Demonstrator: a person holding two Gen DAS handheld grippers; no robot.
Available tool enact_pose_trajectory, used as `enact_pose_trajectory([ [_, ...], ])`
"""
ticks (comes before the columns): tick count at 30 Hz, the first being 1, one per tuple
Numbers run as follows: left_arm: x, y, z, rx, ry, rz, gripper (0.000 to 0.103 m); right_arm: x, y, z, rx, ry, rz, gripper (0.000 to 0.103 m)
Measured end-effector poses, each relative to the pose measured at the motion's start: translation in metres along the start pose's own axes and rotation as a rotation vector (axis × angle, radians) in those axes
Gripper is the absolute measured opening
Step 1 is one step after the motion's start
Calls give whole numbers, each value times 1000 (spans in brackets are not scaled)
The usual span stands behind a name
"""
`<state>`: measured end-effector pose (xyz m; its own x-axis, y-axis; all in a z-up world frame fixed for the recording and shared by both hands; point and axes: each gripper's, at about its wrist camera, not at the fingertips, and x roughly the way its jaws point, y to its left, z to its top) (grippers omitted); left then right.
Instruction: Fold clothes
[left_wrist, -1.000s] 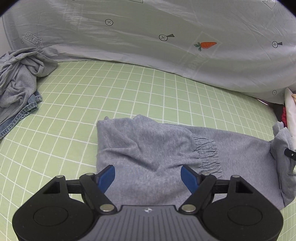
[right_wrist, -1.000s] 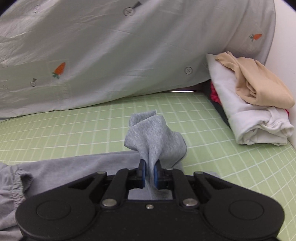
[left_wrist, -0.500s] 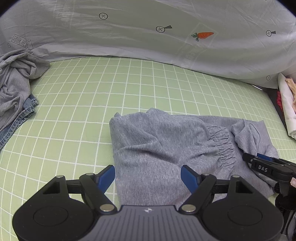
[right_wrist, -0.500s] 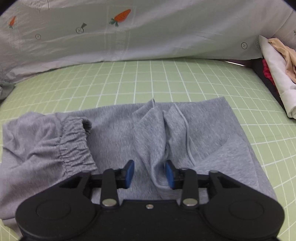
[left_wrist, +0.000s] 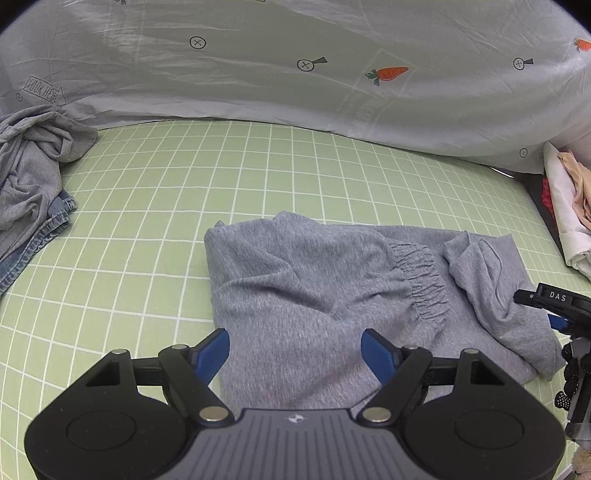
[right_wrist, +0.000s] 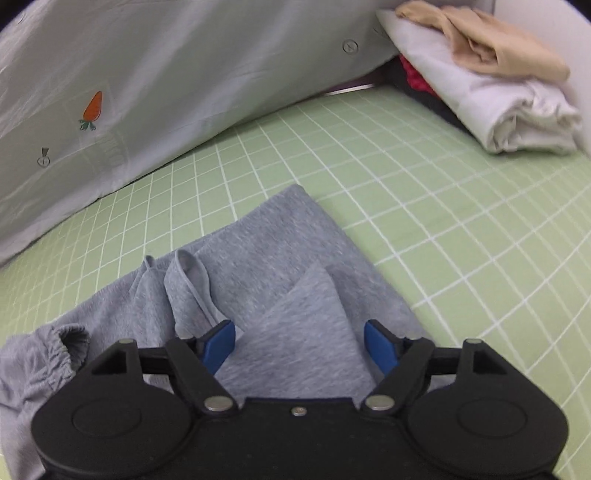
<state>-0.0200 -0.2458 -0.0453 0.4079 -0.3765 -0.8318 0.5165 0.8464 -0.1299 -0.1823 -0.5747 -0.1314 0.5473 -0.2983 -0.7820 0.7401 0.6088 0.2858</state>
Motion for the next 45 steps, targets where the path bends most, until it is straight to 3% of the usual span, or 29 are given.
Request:
enact_pose_trajectory([
  [1,-2,-2,-3,-5,-1,2,79,-1,-1,-4,16,14,66,27],
  [2,-5,-4,-7,-11,-2,5,79,-4,3,-9,8,19,99,11],
  [8,-21,-13,-39,-65,-3,33,79,-39,50,-54,-218,30,214,11],
  [11,-29,-17,-54,-92,-4,47,79,-48,68,-86,-369,71,246,17],
  [13,-34,-20,-64,-110,-3,53,79,-54,70,-102,-439,97,260,36],
  [15,-36,-20,-69,-127,4,53,79,-62,70,-112,-482,118,272,41],
  [18,-40,-21,-76,-154,14,53,79,-75,63,-107,-445,88,278,46],
  [20,-42,-21,-75,-152,7,59,79,-77,58,-96,-400,56,258,58],
  [25,-44,-11,-61,-139,-13,82,80,-70,52,-69,-299,0,206,63],
  [31,-21,9,-28,-139,-8,68,80,-25,72,-47,-287,26,161,72],
  [37,10,21,1,-108,28,55,80,25,100,-36,-304,68,92,74],
  [39,20,25,7,-98,41,51,80,35,101,-33,-293,80,92,68],
  [40,24,27,10,-98,47,49,80,40,101,-32,-287,87,93,43],
  [41,28,29,13,-98,53,46,80,42,101,-30,-276,90,107,9],
  [45,37,39,20,-99,54,55,80,14,106,-18,-257,-50,69,8],
])
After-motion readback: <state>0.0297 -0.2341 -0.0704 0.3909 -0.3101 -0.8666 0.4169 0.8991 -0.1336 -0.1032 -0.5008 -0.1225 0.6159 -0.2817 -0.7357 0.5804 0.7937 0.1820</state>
